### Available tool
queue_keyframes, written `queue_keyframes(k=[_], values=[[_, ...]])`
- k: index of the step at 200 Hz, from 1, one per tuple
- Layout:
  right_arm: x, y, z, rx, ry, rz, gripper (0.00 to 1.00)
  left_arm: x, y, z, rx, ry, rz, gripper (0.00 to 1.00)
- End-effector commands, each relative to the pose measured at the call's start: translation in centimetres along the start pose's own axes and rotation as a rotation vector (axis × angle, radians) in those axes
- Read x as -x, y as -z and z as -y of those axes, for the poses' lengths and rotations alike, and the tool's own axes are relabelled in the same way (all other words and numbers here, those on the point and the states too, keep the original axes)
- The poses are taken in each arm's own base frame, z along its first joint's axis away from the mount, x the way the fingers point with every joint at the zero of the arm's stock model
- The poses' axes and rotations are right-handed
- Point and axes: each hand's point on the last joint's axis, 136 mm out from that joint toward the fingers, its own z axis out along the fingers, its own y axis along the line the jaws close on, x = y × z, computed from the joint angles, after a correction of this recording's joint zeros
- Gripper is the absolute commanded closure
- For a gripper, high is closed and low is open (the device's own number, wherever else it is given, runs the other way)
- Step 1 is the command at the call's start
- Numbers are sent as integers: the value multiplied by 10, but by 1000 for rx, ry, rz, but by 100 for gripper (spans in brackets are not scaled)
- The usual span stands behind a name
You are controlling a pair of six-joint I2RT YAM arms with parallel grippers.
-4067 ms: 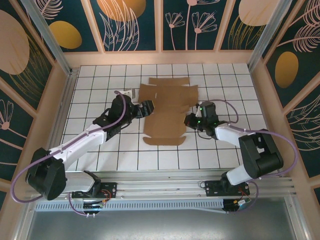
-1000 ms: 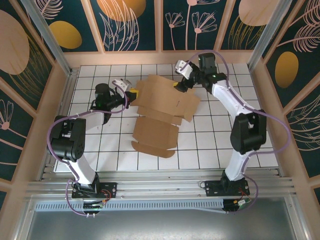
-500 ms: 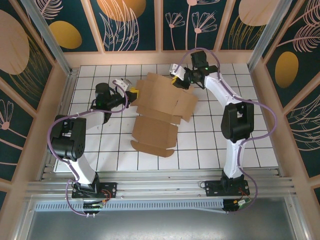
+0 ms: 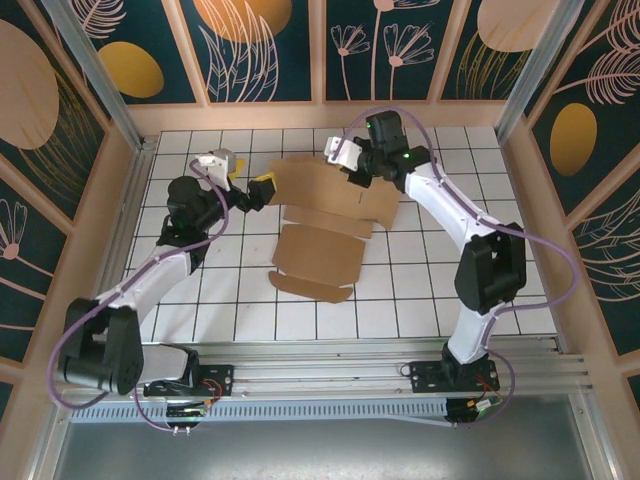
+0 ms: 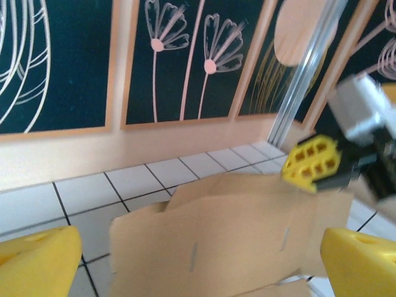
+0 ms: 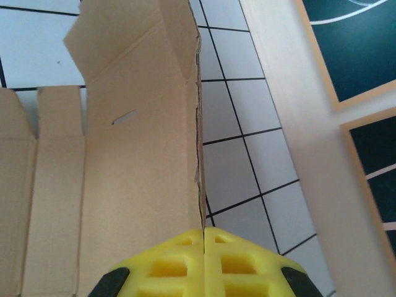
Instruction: Fold the paper box
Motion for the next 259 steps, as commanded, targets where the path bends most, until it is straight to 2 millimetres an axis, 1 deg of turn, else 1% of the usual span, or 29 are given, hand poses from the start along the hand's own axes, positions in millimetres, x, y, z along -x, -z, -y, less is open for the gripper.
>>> queue_keyframes(k=[1,3,7,25,41,50,55,65,85,88,92,101,110,117,124,138,144,162,170,176,183,185,188,199,209,224,235,249,259], values=[[-7,3,4,-159,58,-101,100,-50,10,-28,210,458,-169,5],[-3,3,-1,-165,67,-100,100,-52,11,-29,216,477,-172,6],[-2,3,-4,-183,79,-103,100,-57,13,-30,231,535,-180,7],[-7,3,-18,-262,130,-146,100,-70,21,-34,297,749,-187,10],[-10,3,-38,-277,160,-162,100,-75,15,-29,275,916,-195,14],[-9,4,-47,-278,159,-155,100,-73,8,-25,246,957,-204,15],[-7,6,-50,-281,155,-148,100,-72,4,-24,232,961,-212,16],[-5,7,-59,-278,146,-135,100,-69,-3,-27,238,945,-218,17],[1,12,-67,-274,117,-91,100,-67,-16,-50,353,841,-246,23],[2,12,-68,-272,112,-86,100,-72,-17,-53,373,829,-264,25],[2,12,-69,-269,107,-81,100,-62,-22,-54,376,810,-259,28],[2,12,-71,-263,101,-74,100,-63,-32,-58,381,799,-292,32],[2,11,-71,-261,97,-70,100,-64,-43,-56,352,795,-318,37],[2,11,-72,-258,96,-68,100,-66,-49,-53,325,798,-340,47],[3,10,-73,-258,95,-65,100,-66,-57,-44,264,778,-358,55],[3,9,-73,-261,84,-61,100,-66,-68,-28,185,704,-393,61],[3,8,-73,-260,84,-59,100,-66,-72,-17,135,654,-411,61],[3,7,-75,-256,78,-57,100,-71,-81,3,81,528,-462,52],[3,6,-76,-254,74,-55,100,-77,-84,6,94,488,-494,49],[2,6,-77,-252,72,-56,100,-83,-85,4,121,460,-518,46],[2,5,-77,-252,68,-53,100,-83,-85,1,160,434,-529,45],[2,5,-78,-252,68,-53,100,-92,-87,-4,181,435,-551,45],[2,5,-78,-252,67,-53,100,-98,-88,-7,203,433,-566,44],[1,5,-80,-249,65,-55,100,-108,-88,-15,249,433,-604,44],[1,6,-82,-247,61,-53,100,-116,-89,-16,259,451,-639,44],[0,6,-82,-249,58,-53,100,-129,-90,-11,237,492,-688,45],[0,6,-83,-249,57,-51,100,-134,-91,-8,222,528,-701,46],[0,4,-86,-244,52,-49,100,-137,-95,2,164,587,-699,45],[-1,2,-88,-239,47,-49,100,-136,-99,13,95,642,-691,44]])
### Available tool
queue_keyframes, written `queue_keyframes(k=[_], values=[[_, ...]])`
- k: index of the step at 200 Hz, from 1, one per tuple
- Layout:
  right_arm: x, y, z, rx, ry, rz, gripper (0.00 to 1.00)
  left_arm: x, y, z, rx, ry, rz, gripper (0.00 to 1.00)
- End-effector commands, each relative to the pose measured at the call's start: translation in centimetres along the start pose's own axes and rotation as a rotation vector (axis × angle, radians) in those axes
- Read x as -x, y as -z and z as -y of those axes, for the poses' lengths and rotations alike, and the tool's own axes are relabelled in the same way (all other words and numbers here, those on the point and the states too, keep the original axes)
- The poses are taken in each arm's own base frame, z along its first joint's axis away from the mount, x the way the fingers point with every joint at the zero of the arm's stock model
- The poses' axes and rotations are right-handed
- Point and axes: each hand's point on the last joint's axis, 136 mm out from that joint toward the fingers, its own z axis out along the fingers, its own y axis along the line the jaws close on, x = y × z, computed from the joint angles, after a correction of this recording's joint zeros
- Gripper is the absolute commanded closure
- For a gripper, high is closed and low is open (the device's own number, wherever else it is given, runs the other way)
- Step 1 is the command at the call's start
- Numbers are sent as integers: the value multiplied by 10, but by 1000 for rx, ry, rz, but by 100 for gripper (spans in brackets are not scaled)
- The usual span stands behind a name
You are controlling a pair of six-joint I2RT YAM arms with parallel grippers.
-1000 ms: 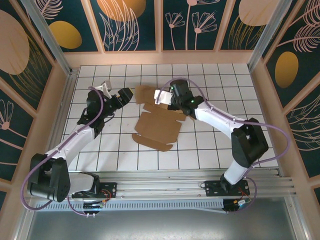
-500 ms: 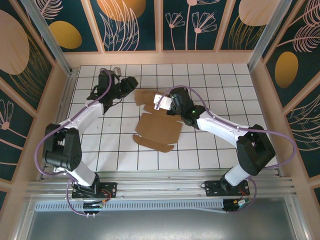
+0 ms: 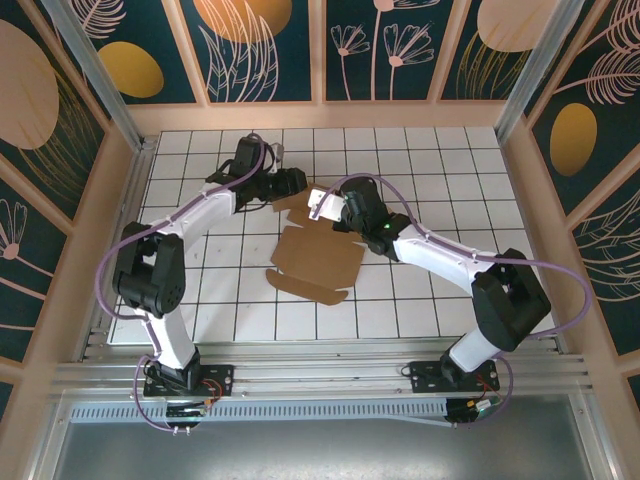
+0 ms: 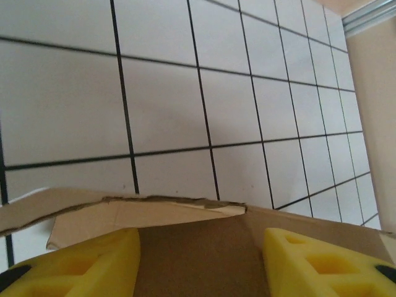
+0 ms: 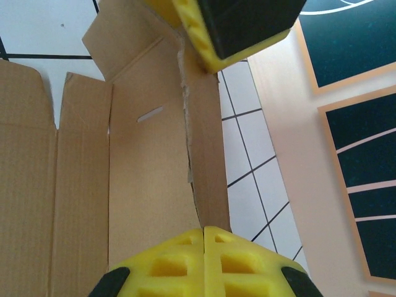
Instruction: Fold the paper box
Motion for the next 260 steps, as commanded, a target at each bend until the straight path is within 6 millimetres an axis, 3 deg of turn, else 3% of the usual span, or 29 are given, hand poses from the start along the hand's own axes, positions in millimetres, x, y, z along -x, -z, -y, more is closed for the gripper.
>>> queue_keyframes(k=[1,23,70,97,125,159,181,198,203,214,234,260], values=[[4,2,-4,-4,-33,20,100,-17,-6,14,-122,72,-84,44],[7,0,-7,0,-33,22,100,-17,-7,27,-203,104,-83,46],[9,-1,-16,17,-40,38,100,-19,-12,25,-213,117,-97,58],[6,-3,-20,24,-52,33,99,-22,-16,13,-163,122,-94,63],[16,10,-19,49,-104,79,71,-24,-19,3,-115,113,-91,64],[57,54,-12,200,-334,260,38,-24,-25,-5,-82,102,-93,64],[73,70,23,281,-638,330,28,-24,-27,-6,-82,105,-98,64],[66,63,50,392,-867,316,27,-23,-27,-5,-83,104,-96,64],[68,59,49,444,-903,302,27,-22,-26,-4,-84,101,-93,64],[47,41,61,473,-980,230,28,-20,-25,-3,-82,98,-88,64],[27,11,48,547,-969,98,28,-17,-23,-1,-77,94,-78,63],[18,-21,32,643,-941,10,27,-15,-23,-2,-66,89,-71,62]])
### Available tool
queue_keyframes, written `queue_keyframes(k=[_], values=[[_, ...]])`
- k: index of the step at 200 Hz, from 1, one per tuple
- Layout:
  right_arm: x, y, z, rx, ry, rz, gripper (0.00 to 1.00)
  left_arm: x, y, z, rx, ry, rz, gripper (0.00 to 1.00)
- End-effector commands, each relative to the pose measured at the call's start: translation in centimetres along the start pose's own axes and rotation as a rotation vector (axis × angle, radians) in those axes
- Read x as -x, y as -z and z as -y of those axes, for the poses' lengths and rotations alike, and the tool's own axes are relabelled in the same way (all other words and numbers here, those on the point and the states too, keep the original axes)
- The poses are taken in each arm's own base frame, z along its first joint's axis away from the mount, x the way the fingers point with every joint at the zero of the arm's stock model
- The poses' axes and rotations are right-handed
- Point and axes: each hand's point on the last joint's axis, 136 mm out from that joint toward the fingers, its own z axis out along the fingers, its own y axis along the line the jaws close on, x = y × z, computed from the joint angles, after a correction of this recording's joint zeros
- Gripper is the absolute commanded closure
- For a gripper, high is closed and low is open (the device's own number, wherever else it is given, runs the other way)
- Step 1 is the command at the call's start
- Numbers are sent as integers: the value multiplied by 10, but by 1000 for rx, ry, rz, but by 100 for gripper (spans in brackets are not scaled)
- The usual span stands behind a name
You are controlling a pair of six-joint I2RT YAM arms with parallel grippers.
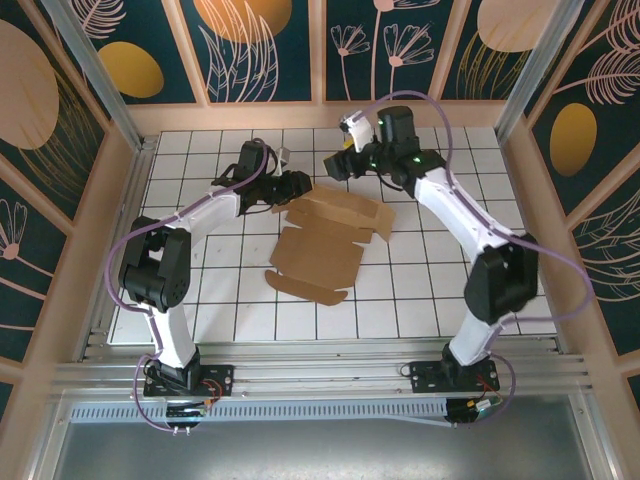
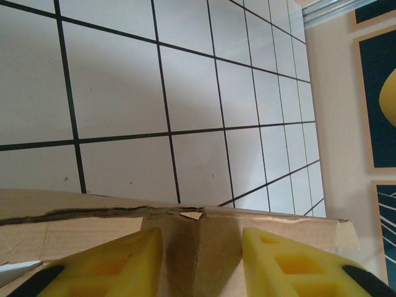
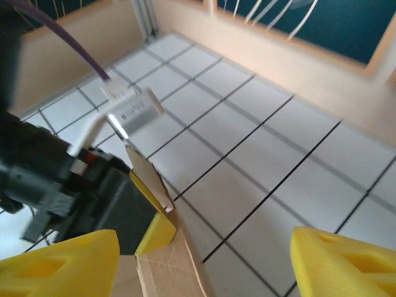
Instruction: Fold the paper box
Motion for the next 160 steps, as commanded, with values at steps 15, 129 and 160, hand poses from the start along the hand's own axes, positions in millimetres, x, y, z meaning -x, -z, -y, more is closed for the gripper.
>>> queue_keyframes(k=[15,129,160], values=[[-65,-40,-11,166,-141,-277,28,-4,-5,-16,72,11,-18,62],[-83,-50,1,288,-282,-246,45,17,43,7,120,-155,130,15],[-87,-52,4,280,-288,-258,49,14,74,0,202,-307,221,8]])
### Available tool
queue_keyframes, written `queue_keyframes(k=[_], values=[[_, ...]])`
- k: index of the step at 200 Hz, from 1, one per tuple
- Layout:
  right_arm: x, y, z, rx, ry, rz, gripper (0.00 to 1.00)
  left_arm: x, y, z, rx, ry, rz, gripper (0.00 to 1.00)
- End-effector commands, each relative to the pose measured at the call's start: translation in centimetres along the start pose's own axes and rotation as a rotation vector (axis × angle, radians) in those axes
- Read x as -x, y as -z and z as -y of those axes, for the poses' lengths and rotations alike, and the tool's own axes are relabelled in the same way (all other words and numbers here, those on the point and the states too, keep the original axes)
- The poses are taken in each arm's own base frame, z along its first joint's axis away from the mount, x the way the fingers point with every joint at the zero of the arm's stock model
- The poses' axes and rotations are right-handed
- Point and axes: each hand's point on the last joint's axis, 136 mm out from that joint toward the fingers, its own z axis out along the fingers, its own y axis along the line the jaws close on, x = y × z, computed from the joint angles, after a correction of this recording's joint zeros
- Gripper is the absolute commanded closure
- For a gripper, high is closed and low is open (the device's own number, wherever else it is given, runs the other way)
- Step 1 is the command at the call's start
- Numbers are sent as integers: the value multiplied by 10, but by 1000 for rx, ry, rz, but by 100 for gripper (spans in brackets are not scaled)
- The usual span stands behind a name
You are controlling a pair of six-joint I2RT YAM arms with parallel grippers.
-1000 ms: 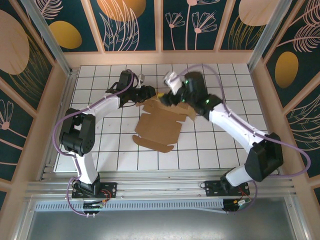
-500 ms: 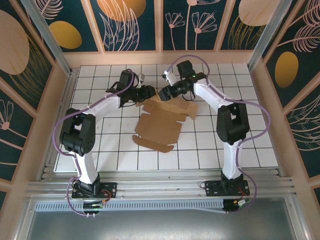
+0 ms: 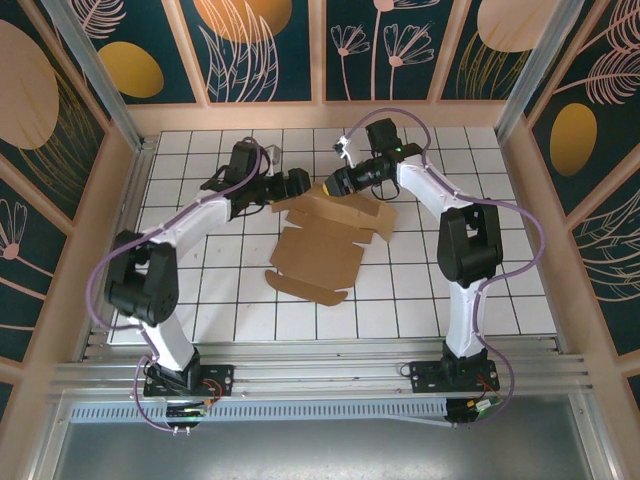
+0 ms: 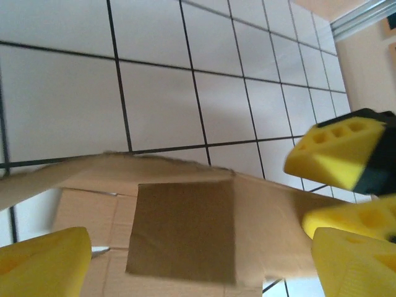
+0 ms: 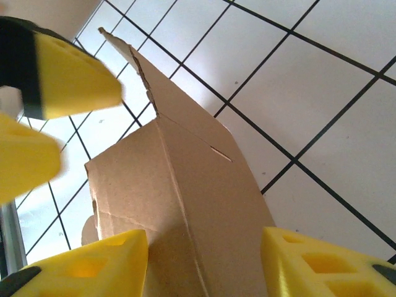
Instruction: Fold the paper box
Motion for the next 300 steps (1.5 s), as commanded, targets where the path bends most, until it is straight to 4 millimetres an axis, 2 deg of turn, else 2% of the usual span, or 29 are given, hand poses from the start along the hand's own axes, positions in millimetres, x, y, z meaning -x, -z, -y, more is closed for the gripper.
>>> queue_keyframes(k=[1,22,37,48,64,79,87,105,113,118,130,159,190,208,247,269,279,300], values=[[0,1,-3,21,-14,3,49,10,32,-5,81,-158,110,9],[-1,1,0,11,-14,0,50,-5,46,-33,191,-214,152,25],[-1,1,0,8,-10,-2,51,-21,49,-44,200,-243,144,38],[-1,1,0,5,-9,-2,51,-46,40,-57,191,-234,86,44],[-1,0,2,0,-8,-2,51,-73,21,-59,122,-195,-19,46],[-2,0,3,-8,-10,-6,51,-86,2,-59,65,-130,-91,47],[-3,0,4,-12,-11,-7,51,-87,-6,-61,59,-103,-98,47],[-4,0,5,-15,-15,-10,51,-76,-18,-61,59,-99,-70,47],[-5,0,3,-13,-16,-12,51,-83,-29,-72,79,-97,-91,48],[-6,0,4,-13,-17,-12,51,-71,-33,-67,69,-114,-68,48],[-6,0,4,-16,-17,-13,51,-65,-42,-68,65,-148,-54,50],[-7,1,2,-11,-16,-13,51,-54,-58,-85,130,-210,-14,47],[-8,2,2,-12,-11,-15,51,-59,-83,-98,149,-214,-64,44],[-10,1,2,-12,-14,-18,51,-60,-90,-99,137,-210,-69,43],[-9,0,3,-12,-24,-8,48,-70,-101,-90,53,-190,-118,41],[-8,-2,5,-14,-35,-3,48,-74,-101,-83,9,-186,-131,50],[-8,-2,6,-17,-37,-2,49,-74,-99,-78,-13,-191,-132,62],[-9,-3,8,-25,-46,-3,49,-74,-95,-67,-65,-211,-142,72]])
